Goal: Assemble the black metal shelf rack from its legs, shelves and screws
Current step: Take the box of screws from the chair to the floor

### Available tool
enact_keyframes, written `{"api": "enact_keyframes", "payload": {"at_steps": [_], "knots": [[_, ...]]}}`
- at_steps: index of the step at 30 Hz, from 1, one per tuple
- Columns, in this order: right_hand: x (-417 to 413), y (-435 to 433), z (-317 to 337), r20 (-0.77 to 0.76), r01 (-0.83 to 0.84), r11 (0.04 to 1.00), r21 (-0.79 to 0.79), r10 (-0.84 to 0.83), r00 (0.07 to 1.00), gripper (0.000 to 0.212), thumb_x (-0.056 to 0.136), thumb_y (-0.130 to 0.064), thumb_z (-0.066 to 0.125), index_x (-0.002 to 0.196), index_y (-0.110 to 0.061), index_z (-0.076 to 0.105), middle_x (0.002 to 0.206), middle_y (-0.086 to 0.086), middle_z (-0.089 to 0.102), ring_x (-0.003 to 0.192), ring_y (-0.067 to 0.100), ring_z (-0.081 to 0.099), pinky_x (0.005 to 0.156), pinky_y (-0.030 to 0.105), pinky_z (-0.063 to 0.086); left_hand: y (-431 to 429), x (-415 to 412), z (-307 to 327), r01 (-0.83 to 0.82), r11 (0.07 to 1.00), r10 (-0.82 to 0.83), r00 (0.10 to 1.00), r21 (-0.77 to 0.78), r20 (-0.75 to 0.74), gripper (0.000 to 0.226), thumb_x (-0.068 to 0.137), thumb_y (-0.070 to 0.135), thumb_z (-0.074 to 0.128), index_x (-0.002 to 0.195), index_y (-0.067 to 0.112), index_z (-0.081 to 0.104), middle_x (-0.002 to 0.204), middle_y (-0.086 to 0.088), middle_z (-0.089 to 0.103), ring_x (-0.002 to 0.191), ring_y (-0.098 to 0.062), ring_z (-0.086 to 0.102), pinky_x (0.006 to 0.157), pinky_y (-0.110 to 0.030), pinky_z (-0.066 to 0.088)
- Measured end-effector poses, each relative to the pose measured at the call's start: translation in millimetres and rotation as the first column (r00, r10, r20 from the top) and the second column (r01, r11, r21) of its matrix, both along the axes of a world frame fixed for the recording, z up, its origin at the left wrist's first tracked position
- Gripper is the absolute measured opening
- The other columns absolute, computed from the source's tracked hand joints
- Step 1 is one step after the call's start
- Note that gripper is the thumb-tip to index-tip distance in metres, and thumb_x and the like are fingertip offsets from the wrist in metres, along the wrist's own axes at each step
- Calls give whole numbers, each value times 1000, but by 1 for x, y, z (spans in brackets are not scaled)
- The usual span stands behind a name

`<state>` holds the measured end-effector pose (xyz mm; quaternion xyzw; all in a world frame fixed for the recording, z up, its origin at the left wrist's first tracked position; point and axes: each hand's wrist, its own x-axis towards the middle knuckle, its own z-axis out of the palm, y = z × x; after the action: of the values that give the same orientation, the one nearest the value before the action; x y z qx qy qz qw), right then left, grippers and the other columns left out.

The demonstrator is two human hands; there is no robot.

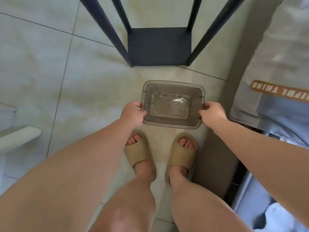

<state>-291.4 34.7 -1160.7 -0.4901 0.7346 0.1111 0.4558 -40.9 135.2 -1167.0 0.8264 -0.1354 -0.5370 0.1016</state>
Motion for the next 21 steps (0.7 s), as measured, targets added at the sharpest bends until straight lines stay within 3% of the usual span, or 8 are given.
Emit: {"api": "enact_keyframes", "payload": {"at_steps": [4,8,10,12,14,17,19,21], "knots": [[-1,-6,-24,7,62,998,9,-62,998,31,91,-8,63,122,-9,68,114,14,70,110,37,65,96,51,55,-7,0,-24,-55,998,55,998,12,-12,23,92,12,68,111,21,59,97,-11,71,75,-29,67,77,-47,61],[0,-11,-31,38,140,988,64,-143,989,41,93,-4,57,133,-6,62,126,16,66,120,36,61,104,48,51,-9,-1,-34,-11,999,13,999,45,-40,32,92,6,64,121,19,60,112,-12,71,105,-34,67,94,-48,55],[0,-12,-23,50,141,985,98,-147,988,45,94,-9,60,139,-8,59,129,12,65,121,33,61,107,46,49,-8,-3,-29,-8,998,13,997,68,-70,48,92,9,66,138,16,53,120,-10,69,112,-31,64,99,-43,52],[-3,-10,-7,61,121,983,140,-131,989,51,95,-14,62,145,-10,52,123,9,62,112,28,60,107,41,47,-5,-5,-13,-10,997,17,996,80,-89,65,92,12,68,151,16,40,126,-8,62,103,-27,63,92,-34,50],[-6,-5,17,76,101,981,166,-115,990,52,98,-17,61,148,-11,48,114,6,59,100,24,56,101,38,47,0,-7,13,30,996,-23,997,82,-76,66,94,17,67,153,19,36,119,-6,58,87,-20,58,84,-31,49],[-7,1,68,93,45,985,164,-61,994,51,99,-22,59,149,-15,47,128,8,60,111,27,59,104,40,48,11,-13,68,137,989,-135,990,46,-49,63,94,25,65,151,21,39,100,5,56,79,-16,58,80,-31,51],[-3,6,106,108,-8,988,156,-9,994,51,100,-25,58,149,-17,47,139,8,57,122,29,57,99,35,47,18,-18,108,203,979,-202,978,18,-47,65,94,29,66,152,20,38,129,-2,58,104,-23,64,90,-29,48],[0,11,152,123,-105,985,140,88,988,51,101,-27,56,150,-19,45,145,7,54,128,27,53,93,27,39,24,-23,158,273,962,-273,961,7,-37,66,95,35,65,153,20,36,151,-7,46,128,-29,54,105,-37,44]]}}
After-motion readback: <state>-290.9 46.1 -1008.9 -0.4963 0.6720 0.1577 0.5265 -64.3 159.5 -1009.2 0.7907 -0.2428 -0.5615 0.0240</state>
